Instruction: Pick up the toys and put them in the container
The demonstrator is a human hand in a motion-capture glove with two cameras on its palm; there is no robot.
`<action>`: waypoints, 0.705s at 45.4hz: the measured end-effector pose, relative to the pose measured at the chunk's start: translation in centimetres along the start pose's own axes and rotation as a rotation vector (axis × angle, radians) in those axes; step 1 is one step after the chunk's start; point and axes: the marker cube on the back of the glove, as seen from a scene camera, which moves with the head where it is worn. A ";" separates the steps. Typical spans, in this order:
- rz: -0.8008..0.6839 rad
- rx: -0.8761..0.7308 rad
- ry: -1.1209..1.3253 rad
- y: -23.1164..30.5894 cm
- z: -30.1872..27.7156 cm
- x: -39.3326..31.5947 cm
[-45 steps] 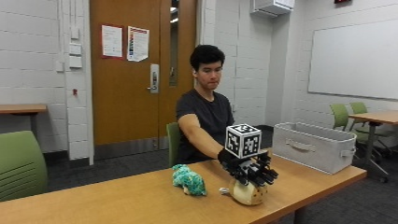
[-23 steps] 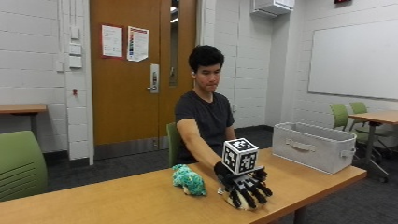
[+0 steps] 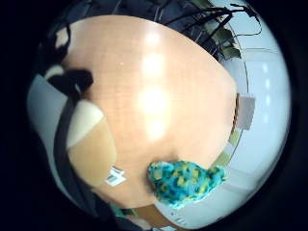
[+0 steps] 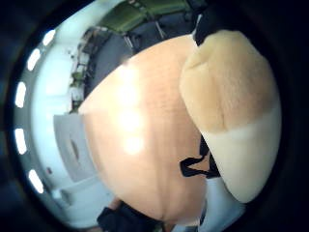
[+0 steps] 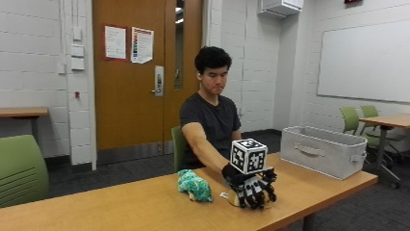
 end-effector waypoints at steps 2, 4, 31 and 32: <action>0.011 -0.003 -0.001 0.1 -0.1 -0.1; 0.028 -0.009 -0.001 0.2 -0.1 -0.3; 0.147 0.041 -0.051 3.7 -14.5 -7.9; 0.144 0.049 -0.051 3.9 -15.4 -8.5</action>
